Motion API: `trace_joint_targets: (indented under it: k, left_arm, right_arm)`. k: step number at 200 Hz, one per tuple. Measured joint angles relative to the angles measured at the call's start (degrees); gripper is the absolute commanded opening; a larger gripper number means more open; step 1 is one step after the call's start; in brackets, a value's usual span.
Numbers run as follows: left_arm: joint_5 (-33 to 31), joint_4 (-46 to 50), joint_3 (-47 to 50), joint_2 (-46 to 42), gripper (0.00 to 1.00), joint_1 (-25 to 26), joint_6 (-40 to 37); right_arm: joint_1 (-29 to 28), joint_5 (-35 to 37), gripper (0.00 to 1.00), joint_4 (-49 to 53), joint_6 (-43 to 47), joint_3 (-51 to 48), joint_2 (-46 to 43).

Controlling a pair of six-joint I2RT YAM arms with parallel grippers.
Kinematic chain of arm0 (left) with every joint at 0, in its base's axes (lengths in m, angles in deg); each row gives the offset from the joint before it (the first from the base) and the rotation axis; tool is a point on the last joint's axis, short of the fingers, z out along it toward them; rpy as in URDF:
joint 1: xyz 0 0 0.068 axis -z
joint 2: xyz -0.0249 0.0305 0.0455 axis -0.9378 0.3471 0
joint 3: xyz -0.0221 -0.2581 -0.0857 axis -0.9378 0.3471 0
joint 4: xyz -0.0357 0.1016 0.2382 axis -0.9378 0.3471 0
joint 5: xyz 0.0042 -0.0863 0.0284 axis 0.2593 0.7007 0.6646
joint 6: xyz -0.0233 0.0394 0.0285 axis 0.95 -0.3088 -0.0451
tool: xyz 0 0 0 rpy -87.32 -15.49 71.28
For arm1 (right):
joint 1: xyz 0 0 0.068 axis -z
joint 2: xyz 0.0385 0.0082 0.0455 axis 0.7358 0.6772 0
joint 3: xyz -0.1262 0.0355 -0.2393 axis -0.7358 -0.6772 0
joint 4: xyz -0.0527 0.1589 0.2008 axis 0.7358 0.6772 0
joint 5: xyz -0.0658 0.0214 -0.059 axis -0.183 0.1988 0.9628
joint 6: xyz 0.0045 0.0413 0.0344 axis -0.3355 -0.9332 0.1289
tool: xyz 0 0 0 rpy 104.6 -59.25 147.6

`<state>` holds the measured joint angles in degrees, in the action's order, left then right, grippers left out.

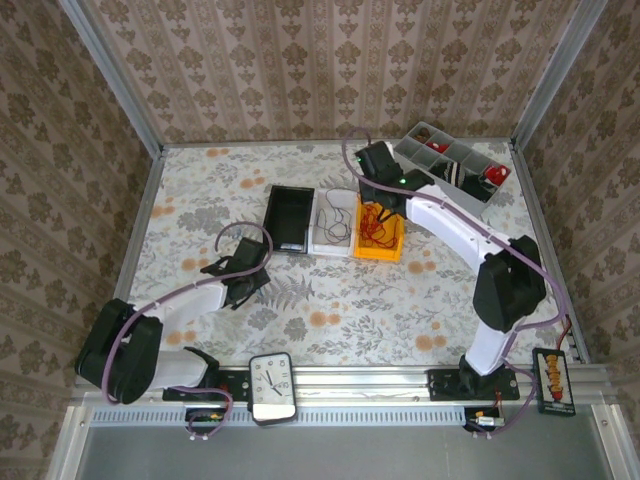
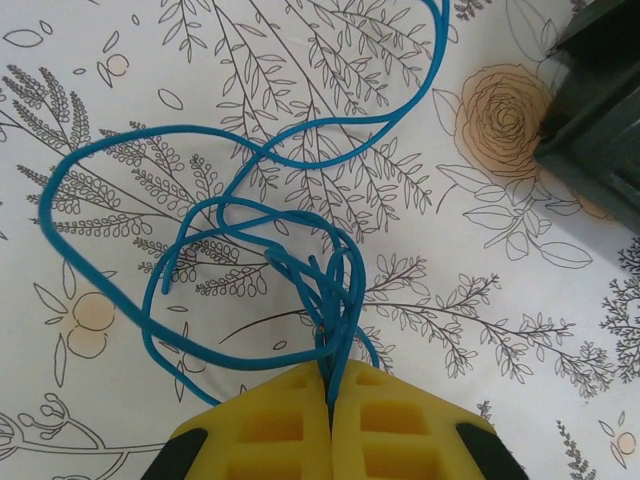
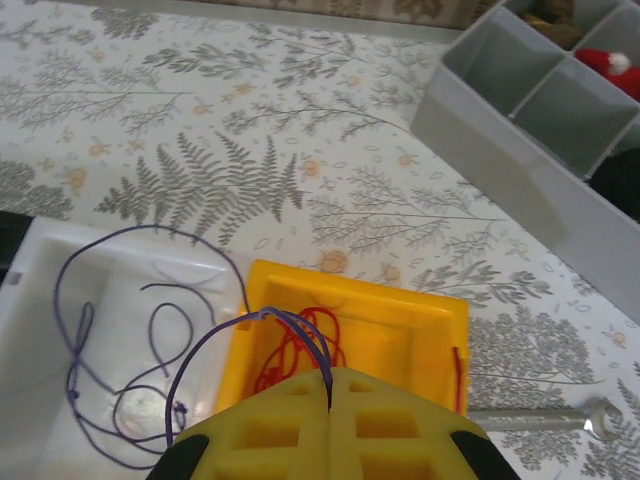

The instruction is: Untangle the cables

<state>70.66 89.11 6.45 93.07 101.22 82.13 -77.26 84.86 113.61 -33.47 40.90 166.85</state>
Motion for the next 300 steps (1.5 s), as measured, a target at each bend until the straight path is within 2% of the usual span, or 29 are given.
trace_joint_targets:
  k: [80, 152, 238, 300]
  left_arm:
    - [0.0, 0.0, -0.3, 0.2, 0.0, 0.0, 0.0]
    - [0.0, 0.0, -0.5, 0.2, 0.0, 0.0, 0.0]
    - [0.0, 0.0, -1.5, 1.9, 0.0, 0.0, 0.0]
    - [0.7, 0.0, -2.7, 3.9, 0.0, 0.0, -0.1]
  right_arm:
    - [-5.0, -4.7, 0.0, 5.2, 1.4, 7.1, 8.9]
    - [-5.6, -14.3, 0.0, 6.6, -0.6, 11.2, 16.3]
    - [-6.0, -20.4, 0.0, 6.1, -2.6, 4.4, 15.6]
    - [-6.1, -21.0, 0.0, 6.1, -3.8, 0.9, 11.1]
